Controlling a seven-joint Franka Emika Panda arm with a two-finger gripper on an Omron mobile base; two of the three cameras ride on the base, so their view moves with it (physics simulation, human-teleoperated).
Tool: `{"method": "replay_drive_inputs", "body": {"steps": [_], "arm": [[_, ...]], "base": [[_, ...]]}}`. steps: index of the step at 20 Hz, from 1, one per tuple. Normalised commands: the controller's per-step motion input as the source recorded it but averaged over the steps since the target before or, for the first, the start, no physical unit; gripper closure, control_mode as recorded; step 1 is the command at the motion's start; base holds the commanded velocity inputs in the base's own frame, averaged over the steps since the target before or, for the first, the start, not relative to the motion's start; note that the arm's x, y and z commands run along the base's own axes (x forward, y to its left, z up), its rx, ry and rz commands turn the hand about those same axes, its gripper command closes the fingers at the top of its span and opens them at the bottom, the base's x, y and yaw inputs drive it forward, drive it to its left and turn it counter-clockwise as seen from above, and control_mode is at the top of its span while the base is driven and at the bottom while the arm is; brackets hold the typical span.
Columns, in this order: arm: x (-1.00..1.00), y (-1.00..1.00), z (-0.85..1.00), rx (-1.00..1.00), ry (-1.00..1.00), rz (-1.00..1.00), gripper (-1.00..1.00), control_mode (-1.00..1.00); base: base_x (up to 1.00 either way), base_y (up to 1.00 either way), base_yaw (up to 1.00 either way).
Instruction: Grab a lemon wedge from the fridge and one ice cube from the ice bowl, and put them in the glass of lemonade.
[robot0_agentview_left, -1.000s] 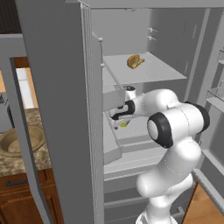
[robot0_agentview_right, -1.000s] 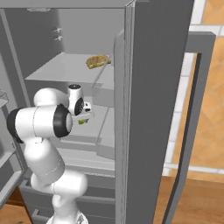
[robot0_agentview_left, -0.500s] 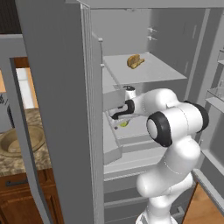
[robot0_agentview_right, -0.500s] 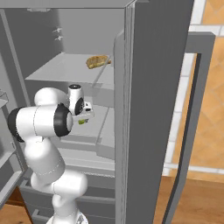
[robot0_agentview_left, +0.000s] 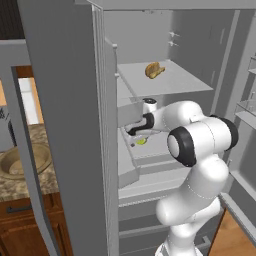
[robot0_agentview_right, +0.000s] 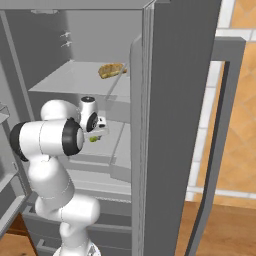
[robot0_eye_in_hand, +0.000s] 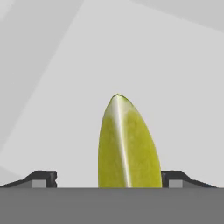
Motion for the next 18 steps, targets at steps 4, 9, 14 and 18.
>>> {"method": "replay_drive_inputs", "body": {"steps": [4, 9, 14, 18], "arm": [[0.00, 0.00, -0.26, 0.06, 0.00, 0.00, 1.00, -1.00], [-0.01, 0.00, -0.13, 0.03, 0.00, 0.00, 1.00, -1.00], [-0.21, 0.00, -0.03, 0.00, -0.01, 0.00, 1.00, -1.00], [-0.96, 0.00, 0.00, 0.01, -0.09, 0.00, 1.00, -1.00]], "base": [[0.00, 0.00, 0.00], [0.00, 0.00, 0.00], [0.00, 0.00, 0.00], [0.00, 0.00, 0.00]]}}
